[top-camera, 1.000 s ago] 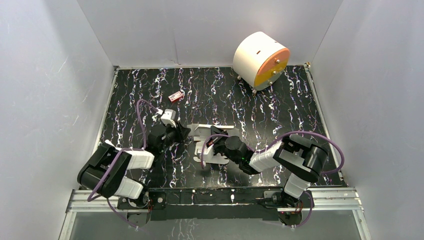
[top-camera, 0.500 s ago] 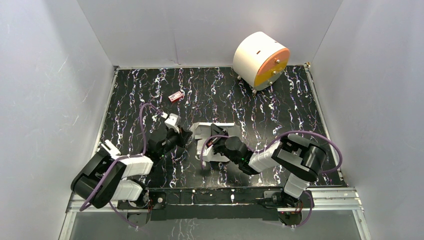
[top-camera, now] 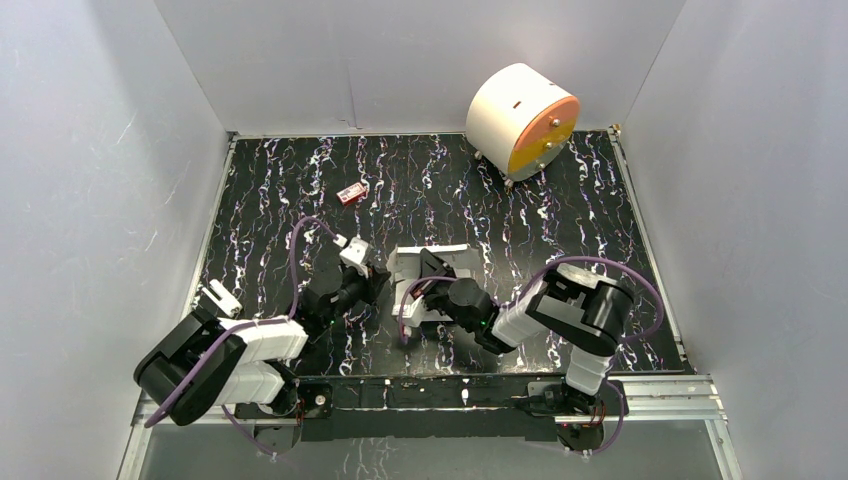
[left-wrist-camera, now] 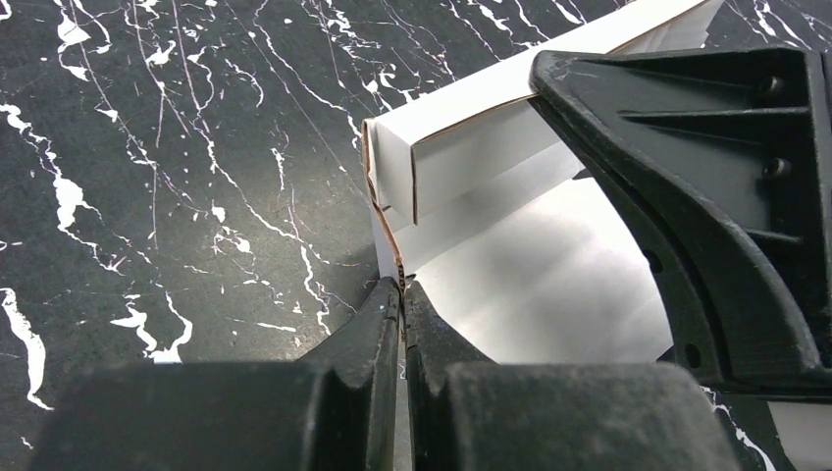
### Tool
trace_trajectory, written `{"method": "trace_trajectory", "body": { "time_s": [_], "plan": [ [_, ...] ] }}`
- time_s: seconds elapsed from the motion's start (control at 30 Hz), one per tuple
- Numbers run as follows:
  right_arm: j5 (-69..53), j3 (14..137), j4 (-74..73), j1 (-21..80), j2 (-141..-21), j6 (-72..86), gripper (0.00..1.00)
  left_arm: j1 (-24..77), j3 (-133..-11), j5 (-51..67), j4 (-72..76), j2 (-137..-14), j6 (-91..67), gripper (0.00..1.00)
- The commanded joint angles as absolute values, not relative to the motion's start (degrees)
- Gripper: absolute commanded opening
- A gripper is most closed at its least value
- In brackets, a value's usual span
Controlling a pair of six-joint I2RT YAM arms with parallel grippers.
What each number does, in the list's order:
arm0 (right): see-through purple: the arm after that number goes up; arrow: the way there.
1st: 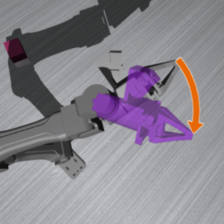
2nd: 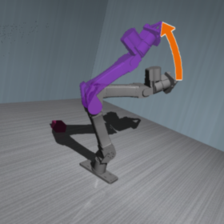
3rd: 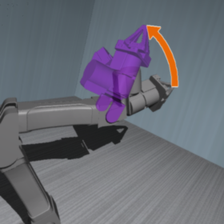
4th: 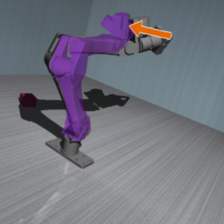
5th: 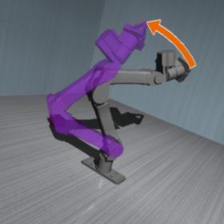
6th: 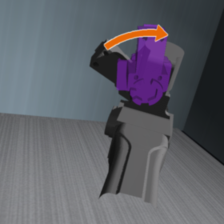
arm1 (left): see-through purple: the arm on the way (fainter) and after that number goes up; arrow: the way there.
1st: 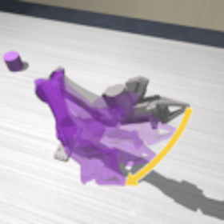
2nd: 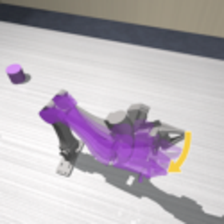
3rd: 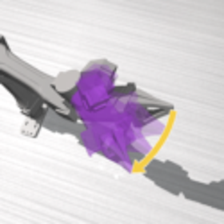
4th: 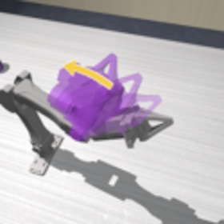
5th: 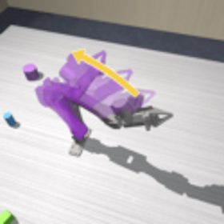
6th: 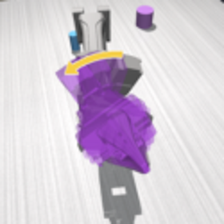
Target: Fold the paper box
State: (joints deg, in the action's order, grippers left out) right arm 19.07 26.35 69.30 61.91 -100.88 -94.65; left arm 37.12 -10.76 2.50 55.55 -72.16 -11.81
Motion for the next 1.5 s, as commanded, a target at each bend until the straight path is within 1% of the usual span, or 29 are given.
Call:
{"method": "trace_trajectory", "body": {
  "time_s": [0.0, 0.27, 0.43, 0.57, 0.73, 0.93, 1.07, 1.2, 1.27, 1.47],
  "plan": [
    [18.8, 25.3, 74.5, 63.8, -102.5, -96.4, 0.0, 40.1, -11.2, 0.9, 58.5, -71.7, -10.2, 0.0],
    [22.6, 23.2, 81.4, 66.2, -106.1, -98.0, 0.0, 43.9, -11.3, -4.3, 58.5, -74.5, -10.8, 0.0],
    [22.6, 21.8, 86.3, 66.5, -105.9, -96.2, 0.0, 45.0, -10.9, -8.8, 58.5, -74.7, -13.0, 0.0],
    [22.0, 21.5, 86.7, 66.6, -106.0, -96.0, 0.0, 46.1, -11.7, -8.8, 58.6, -76.4, -13.6, 0.0],
    [22.3, 22.2, 88.2, 67.2, -108.3, -97.0, 0.0, 50.4, -14.0, -9.7, 58.9, -80.1, -12.6, 0.0],
    [23.5, 21.3, 90.2, 67.3, -110.5, -98.1, 0.0, 51.9, -13.9, -10.6, 59.6, -79.9, -12.8, 0.01],
    [24.6, 20.7, 91.8, 67.3, -112.1, -98.7, 0.0, 52.0, -13.6, -13.4, 59.7, -79.0, -12.4, 0.09],
    [25.2, 20.3, 92.9, 67.3, -113.0, -98.9, 0.0, 52.0, -12.9, -14.8, 59.7, -76.4, -10.6, 0.24],
    [25.3, 20.1, 93.0, 67.3, -113.1, -99.0, 0.0, 51.9, -12.5, -15.0, 59.6, -74.3, -9.4, 0.29],
    [25.4, 19.8, 93.1, 67.3, -113.2, -98.9, 0.0, 50.8, -10.8, -15.1, 59.3, -66.1, -5.6, 0.36]
  ]
}}
